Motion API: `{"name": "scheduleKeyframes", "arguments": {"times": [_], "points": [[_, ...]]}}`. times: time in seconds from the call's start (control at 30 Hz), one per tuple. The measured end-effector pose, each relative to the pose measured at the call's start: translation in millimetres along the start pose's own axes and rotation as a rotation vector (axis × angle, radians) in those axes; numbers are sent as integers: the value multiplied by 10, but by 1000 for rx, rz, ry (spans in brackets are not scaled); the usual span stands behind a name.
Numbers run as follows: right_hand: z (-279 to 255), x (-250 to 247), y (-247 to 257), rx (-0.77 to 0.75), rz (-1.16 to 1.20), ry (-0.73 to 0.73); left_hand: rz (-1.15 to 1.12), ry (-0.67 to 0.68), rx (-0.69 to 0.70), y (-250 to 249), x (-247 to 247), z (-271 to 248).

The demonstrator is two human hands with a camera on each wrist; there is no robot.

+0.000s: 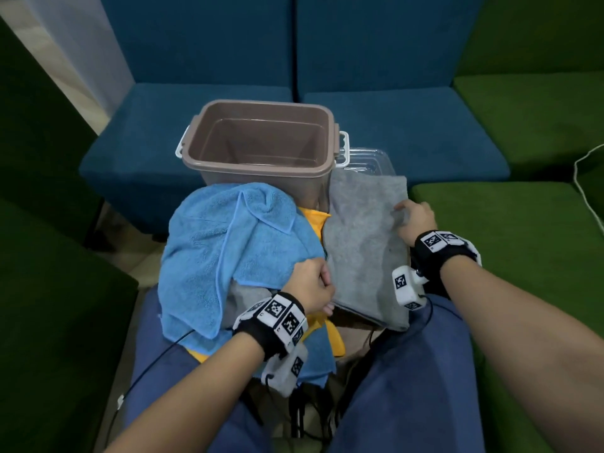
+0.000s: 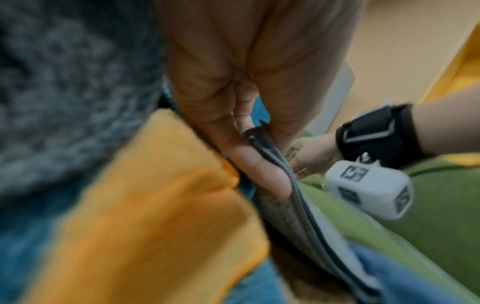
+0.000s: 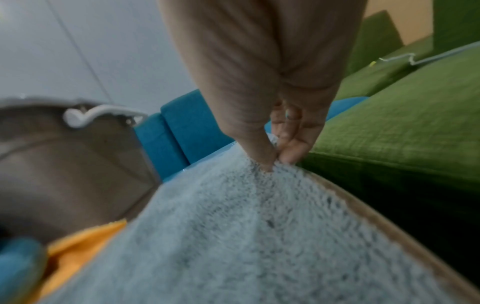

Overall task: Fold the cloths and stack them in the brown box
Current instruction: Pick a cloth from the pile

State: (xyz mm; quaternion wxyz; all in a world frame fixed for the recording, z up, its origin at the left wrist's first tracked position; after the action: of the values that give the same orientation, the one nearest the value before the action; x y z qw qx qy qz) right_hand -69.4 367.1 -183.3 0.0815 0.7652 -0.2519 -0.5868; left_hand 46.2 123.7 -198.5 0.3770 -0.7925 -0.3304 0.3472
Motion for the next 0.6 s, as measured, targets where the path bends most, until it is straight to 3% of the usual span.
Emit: {"name": "scheduleKeyframes", "arguments": {"times": [0.07,0.17,0.33,0.47,0.6], "points": [[35,-116,59,-32,14,-39,-154,34,-18,3,37,-73],[58,-82,39,-4,-7,73,-196,80,-111,129,163,-133],[-25,33,-19,48,42,173,451,89,-60,25,233,-32],[-248,226,-213,153,226,262,476,157,-50,46,275,22],[-477,483,-203,88,148,472,520,208,-74,116,285,54]]}}
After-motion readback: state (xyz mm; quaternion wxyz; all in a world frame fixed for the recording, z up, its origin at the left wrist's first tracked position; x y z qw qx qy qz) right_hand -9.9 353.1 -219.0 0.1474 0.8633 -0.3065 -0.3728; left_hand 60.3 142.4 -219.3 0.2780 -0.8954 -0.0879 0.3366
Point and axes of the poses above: each hand's wrist, its own z-axis towards the middle knuckle, its own x-axis out of the palm, y = z × x, the point moved 10 cm from there along z, towards the middle knuckle, and after that the axes turned 11 degrees about y, right-handed, at the moved point
